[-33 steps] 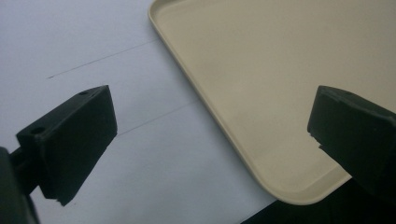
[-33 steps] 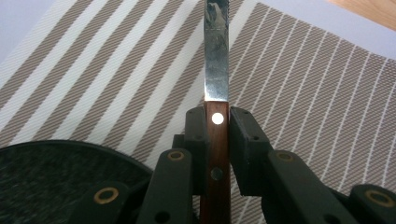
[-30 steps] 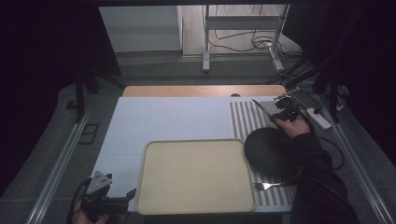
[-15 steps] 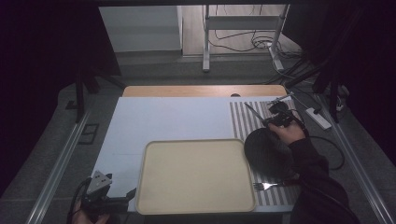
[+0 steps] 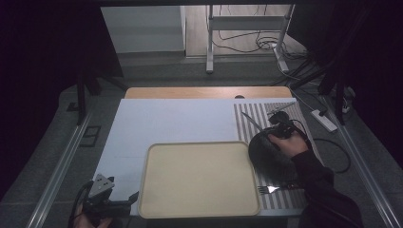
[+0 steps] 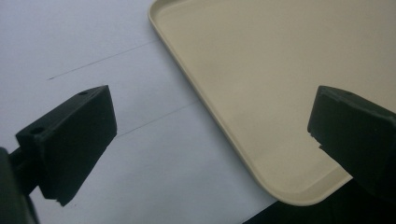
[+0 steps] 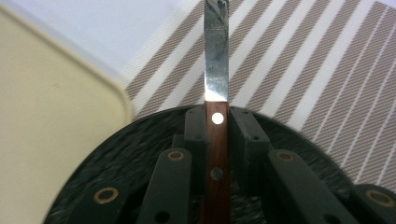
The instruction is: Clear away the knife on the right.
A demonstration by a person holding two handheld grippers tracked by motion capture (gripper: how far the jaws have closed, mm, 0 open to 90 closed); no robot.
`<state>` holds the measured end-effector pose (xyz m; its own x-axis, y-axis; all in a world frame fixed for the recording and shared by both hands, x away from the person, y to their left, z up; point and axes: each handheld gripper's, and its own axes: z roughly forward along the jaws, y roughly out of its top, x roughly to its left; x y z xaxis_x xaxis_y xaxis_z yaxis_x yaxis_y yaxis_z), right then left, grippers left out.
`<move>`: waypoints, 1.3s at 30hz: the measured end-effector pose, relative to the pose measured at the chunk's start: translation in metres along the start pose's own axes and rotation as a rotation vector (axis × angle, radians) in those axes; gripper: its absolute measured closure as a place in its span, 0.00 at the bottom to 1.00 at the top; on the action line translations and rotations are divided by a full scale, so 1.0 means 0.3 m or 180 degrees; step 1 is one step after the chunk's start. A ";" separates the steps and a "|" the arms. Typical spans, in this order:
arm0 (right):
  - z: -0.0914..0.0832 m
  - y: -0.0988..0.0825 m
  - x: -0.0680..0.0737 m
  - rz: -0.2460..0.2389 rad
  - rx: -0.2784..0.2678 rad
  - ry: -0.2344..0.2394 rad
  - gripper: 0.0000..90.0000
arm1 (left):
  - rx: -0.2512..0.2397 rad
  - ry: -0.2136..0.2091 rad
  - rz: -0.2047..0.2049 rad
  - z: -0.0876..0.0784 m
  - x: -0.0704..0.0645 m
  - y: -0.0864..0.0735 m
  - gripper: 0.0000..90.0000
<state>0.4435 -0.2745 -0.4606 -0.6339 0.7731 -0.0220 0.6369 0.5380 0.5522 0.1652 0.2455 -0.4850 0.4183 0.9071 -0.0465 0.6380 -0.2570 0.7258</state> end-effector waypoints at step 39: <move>-0.099 -0.125 0.362 -0.0372 0.0010 0.0318 0.87 | 0.0001 0.0021 -0.0015 0.001 0.000 0.001 0.01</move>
<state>0.3376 -0.2207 -0.4589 -0.7443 0.6678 -0.0029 0.5574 0.6237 0.5480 0.1655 0.2453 -0.4849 0.4110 0.9105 -0.0453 0.6402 -0.2529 0.7254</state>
